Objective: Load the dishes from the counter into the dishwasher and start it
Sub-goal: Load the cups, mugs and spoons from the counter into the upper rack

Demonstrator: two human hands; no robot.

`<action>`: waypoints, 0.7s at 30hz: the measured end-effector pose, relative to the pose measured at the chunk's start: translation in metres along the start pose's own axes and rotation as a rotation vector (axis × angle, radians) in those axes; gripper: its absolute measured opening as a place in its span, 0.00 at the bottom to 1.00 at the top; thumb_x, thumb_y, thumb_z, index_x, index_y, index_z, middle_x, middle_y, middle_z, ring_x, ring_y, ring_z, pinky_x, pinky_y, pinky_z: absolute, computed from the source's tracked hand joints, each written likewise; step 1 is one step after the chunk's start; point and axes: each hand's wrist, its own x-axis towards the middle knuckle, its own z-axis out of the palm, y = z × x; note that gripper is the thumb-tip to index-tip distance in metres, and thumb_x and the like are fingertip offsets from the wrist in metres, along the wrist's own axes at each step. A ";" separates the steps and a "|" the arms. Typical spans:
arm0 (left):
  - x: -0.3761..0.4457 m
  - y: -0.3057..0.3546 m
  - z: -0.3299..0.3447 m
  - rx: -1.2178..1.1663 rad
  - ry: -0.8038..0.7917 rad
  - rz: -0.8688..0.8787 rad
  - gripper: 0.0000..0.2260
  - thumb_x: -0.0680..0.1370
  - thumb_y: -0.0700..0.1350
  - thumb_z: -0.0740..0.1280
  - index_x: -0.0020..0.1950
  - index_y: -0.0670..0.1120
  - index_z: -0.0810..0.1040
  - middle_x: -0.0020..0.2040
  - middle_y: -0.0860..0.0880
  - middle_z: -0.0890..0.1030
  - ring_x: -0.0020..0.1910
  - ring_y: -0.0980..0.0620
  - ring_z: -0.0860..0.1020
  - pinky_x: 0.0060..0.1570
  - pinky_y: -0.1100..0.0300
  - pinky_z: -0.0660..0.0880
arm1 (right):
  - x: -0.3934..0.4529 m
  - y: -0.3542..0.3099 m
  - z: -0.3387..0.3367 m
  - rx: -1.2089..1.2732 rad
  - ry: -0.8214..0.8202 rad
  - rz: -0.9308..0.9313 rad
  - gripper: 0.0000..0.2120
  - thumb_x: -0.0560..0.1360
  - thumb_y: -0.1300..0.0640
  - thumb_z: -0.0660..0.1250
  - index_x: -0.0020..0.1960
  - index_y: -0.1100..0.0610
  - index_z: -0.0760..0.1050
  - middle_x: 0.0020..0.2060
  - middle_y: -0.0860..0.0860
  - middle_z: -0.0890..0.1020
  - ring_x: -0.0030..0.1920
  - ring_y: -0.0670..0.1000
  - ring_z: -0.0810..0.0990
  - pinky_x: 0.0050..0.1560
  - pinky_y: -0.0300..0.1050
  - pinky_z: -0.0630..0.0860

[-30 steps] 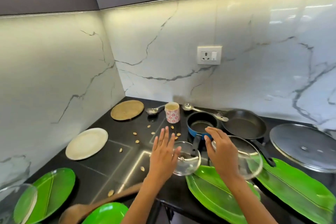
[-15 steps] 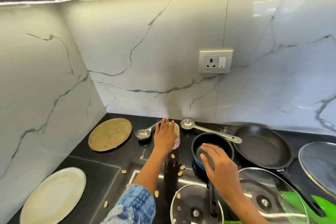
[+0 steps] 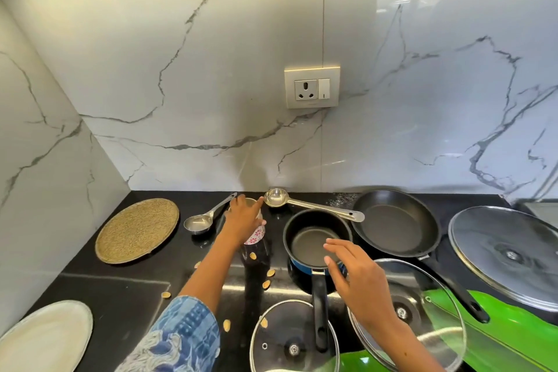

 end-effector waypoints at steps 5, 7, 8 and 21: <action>-0.037 0.011 -0.016 0.044 0.119 0.031 0.28 0.80 0.51 0.62 0.77 0.53 0.54 0.72 0.36 0.57 0.71 0.36 0.56 0.64 0.41 0.67 | -0.017 0.005 -0.021 0.024 0.021 -0.001 0.10 0.74 0.58 0.69 0.56 0.53 0.79 0.54 0.42 0.80 0.51 0.38 0.78 0.50 0.30 0.75; -0.062 0.022 -0.029 0.028 0.188 0.060 0.28 0.79 0.50 0.63 0.77 0.53 0.55 0.72 0.36 0.57 0.71 0.36 0.56 0.63 0.41 0.67 | -0.028 0.004 -0.032 0.037 0.034 -0.007 0.11 0.74 0.58 0.70 0.55 0.52 0.79 0.54 0.42 0.80 0.51 0.39 0.78 0.51 0.31 0.74; -0.076 0.030 -0.037 0.033 0.216 0.071 0.28 0.79 0.50 0.63 0.77 0.53 0.56 0.72 0.36 0.58 0.70 0.37 0.57 0.62 0.41 0.67 | -0.035 0.003 -0.039 0.038 0.046 -0.010 0.11 0.74 0.58 0.70 0.55 0.52 0.79 0.54 0.42 0.80 0.52 0.39 0.78 0.51 0.32 0.74; -0.330 0.276 -0.064 -0.134 0.375 0.557 0.29 0.73 0.60 0.58 0.70 0.49 0.71 0.62 0.33 0.72 0.59 0.32 0.71 0.51 0.38 0.74 | -0.229 0.019 -0.213 -0.005 0.172 -0.014 0.23 0.71 0.43 0.67 0.62 0.53 0.73 0.60 0.48 0.77 0.58 0.45 0.75 0.52 0.35 0.72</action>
